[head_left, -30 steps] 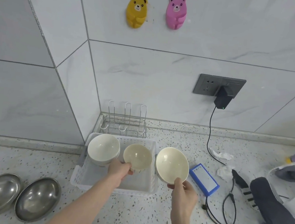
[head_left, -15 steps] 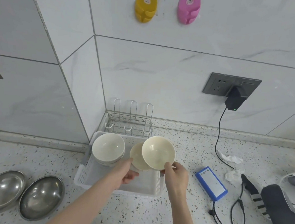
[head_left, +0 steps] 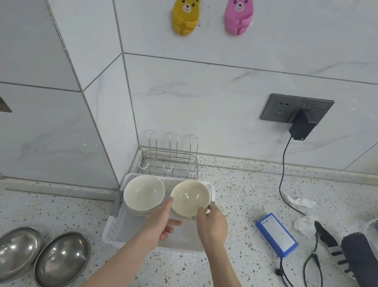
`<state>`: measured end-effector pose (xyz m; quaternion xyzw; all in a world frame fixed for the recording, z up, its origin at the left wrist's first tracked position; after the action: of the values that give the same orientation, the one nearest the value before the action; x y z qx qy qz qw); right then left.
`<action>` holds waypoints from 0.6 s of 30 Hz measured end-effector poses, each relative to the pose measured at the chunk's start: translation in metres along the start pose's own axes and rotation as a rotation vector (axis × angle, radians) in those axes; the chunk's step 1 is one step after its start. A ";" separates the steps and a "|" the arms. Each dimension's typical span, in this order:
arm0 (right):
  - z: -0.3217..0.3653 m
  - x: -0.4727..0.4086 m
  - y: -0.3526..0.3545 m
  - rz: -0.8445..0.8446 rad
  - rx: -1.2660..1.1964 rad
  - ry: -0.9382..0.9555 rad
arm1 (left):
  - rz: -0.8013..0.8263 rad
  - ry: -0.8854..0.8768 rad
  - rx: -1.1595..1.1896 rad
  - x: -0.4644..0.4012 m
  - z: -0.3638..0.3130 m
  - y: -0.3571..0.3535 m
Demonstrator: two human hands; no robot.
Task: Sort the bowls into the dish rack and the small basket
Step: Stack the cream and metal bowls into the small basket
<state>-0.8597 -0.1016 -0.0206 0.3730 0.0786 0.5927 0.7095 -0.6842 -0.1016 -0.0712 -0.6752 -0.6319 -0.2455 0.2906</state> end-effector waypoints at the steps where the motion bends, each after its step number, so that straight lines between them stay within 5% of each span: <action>1: 0.000 0.000 0.000 -0.006 0.000 -0.001 | 0.004 -0.009 -0.012 0.000 -0.001 0.000; 18: -0.005 0.004 -0.005 -0.078 -0.015 0.010 | -0.081 -0.116 -0.044 0.000 0.001 0.000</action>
<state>-0.8573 -0.0958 -0.0254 0.3613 0.0921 0.5669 0.7345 -0.6840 -0.1004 -0.0718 -0.6686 -0.6688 -0.2314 0.2285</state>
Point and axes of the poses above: each hand's wrist, its own x-axis away from the middle knuckle, its own y-axis out of the back of the hand, z = x × y, the point moved 8 cm from there along -x, towards the middle knuckle, and after that the axes turned 8 degrees about z, right-handed, at the moved point
